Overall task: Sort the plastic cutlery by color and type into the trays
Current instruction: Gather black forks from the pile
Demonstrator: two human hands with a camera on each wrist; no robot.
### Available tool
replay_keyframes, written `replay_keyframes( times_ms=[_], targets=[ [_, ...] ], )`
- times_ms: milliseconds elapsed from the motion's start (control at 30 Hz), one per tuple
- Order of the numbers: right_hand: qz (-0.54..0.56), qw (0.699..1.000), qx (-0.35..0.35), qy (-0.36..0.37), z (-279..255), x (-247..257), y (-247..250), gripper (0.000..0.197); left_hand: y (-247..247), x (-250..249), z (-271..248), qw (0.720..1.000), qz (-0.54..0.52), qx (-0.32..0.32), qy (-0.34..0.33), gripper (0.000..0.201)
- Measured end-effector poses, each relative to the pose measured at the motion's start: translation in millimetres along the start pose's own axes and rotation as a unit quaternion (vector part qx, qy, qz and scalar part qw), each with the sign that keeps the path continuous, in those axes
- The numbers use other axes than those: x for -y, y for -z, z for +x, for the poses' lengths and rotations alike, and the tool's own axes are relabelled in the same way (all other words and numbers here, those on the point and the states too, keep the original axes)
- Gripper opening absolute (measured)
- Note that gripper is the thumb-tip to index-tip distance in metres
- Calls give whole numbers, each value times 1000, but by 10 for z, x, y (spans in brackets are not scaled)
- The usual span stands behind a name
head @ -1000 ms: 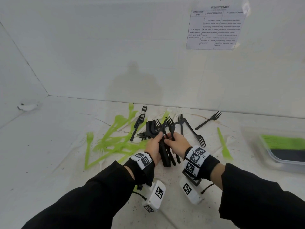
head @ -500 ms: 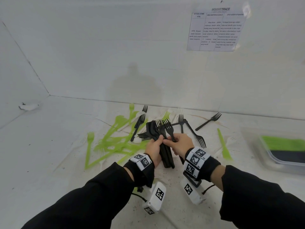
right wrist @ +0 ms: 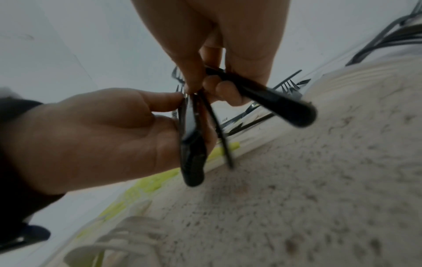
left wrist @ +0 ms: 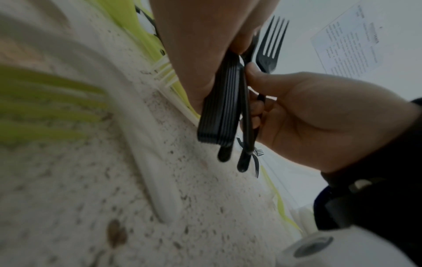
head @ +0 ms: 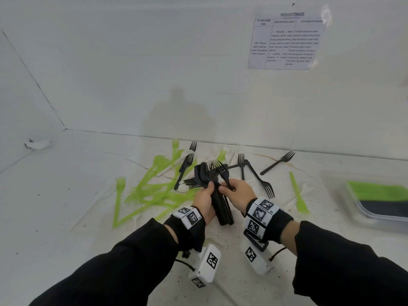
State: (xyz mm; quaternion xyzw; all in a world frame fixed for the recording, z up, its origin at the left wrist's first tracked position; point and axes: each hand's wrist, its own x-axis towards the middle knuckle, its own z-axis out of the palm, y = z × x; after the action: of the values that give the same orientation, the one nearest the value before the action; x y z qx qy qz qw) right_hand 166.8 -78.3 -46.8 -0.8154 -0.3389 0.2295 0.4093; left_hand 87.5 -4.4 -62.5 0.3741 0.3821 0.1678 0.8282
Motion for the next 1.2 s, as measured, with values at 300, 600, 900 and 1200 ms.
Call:
replay_keyframes(
  times_ms=[300, 600, 900, 1200],
  targets=[
    [56, 998, 13, -12, -48, -17, -48, 10, 17, 82, 10, 998, 31, -25, -42, 25],
    [10, 999, -44, -9, -22, 111, -3, 17, -78, -39, -66, 1000, 8, 7, 24, 43],
    [2, 998, -55, -28, -77, 107, -34, 20, -7, 29, -80, 997, 67, -37, -18, 35],
    [-38, 999, 22, 0, -163, 201, -40, 26, -1, -23, -224, 999, 30, -5, -29, 33]
  ],
)
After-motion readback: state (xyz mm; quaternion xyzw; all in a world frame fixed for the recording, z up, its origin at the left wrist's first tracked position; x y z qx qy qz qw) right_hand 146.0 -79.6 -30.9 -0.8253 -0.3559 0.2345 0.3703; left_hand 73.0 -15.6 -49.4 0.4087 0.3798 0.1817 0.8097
